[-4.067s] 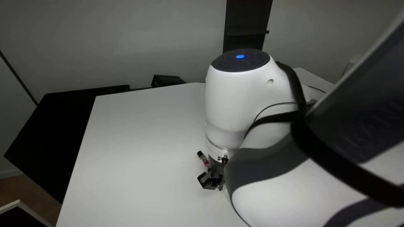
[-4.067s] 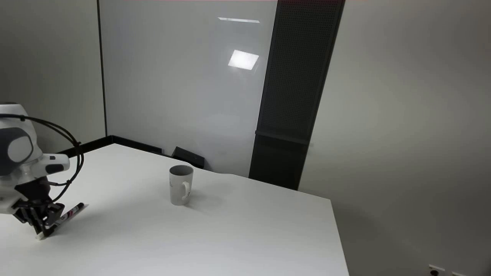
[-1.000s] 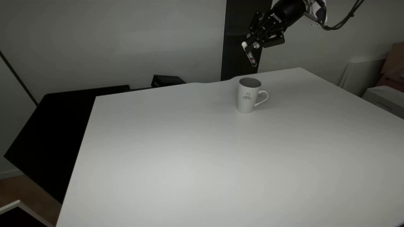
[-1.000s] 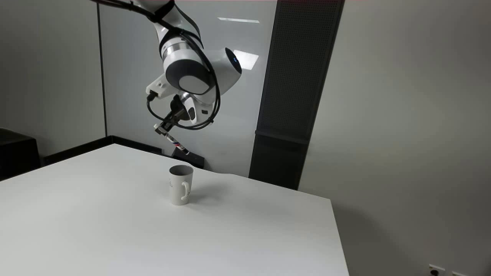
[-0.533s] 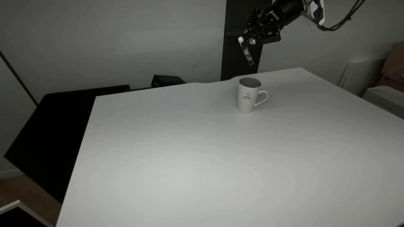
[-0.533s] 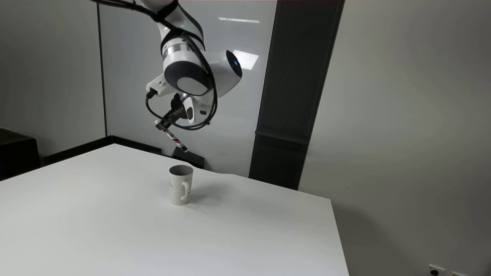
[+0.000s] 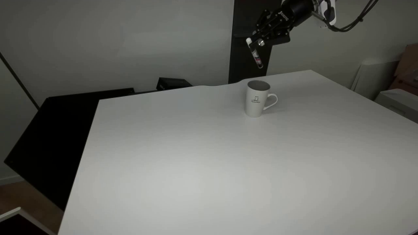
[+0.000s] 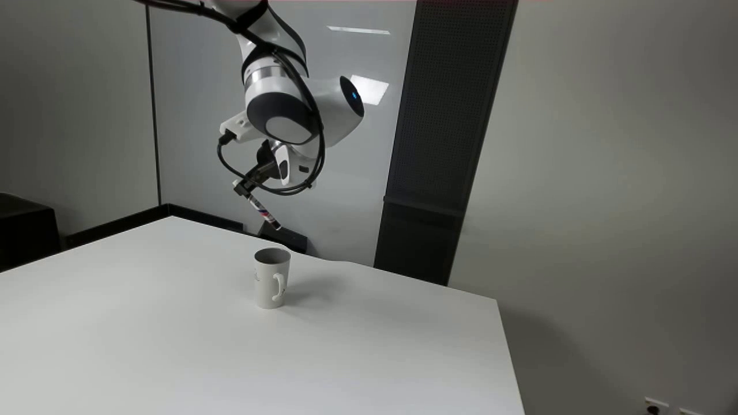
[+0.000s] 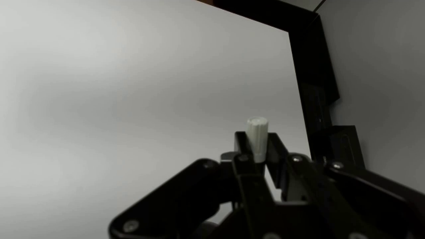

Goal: Put the pen in the mug

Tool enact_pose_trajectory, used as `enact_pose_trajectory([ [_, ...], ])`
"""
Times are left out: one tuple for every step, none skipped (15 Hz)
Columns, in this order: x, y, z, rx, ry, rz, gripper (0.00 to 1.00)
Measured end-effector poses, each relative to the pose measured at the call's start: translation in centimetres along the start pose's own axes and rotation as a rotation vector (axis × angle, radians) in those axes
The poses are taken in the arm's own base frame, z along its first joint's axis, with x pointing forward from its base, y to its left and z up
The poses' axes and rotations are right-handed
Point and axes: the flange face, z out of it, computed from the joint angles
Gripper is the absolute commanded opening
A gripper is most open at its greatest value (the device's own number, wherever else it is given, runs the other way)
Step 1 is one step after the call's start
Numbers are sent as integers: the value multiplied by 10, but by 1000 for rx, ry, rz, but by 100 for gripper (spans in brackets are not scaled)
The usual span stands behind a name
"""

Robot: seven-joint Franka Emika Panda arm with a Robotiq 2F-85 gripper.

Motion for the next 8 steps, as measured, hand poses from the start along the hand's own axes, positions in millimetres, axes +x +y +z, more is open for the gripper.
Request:
enact_pose_trajectory([
  [0, 0, 0, -1, 0, 1, 28],
  [0, 0, 0, -1, 0, 2, 28],
  [0, 0, 1, -1, 0, 2, 28],
  [1, 0, 1, -2, 0, 2, 28],
  [1, 0, 1, -2, 0, 3, 28],
  [1, 0, 1, -2, 0, 3, 28],
  [1, 0, 1, -2, 0, 3, 28],
  [1, 0, 1, -2, 0, 3, 28],
])
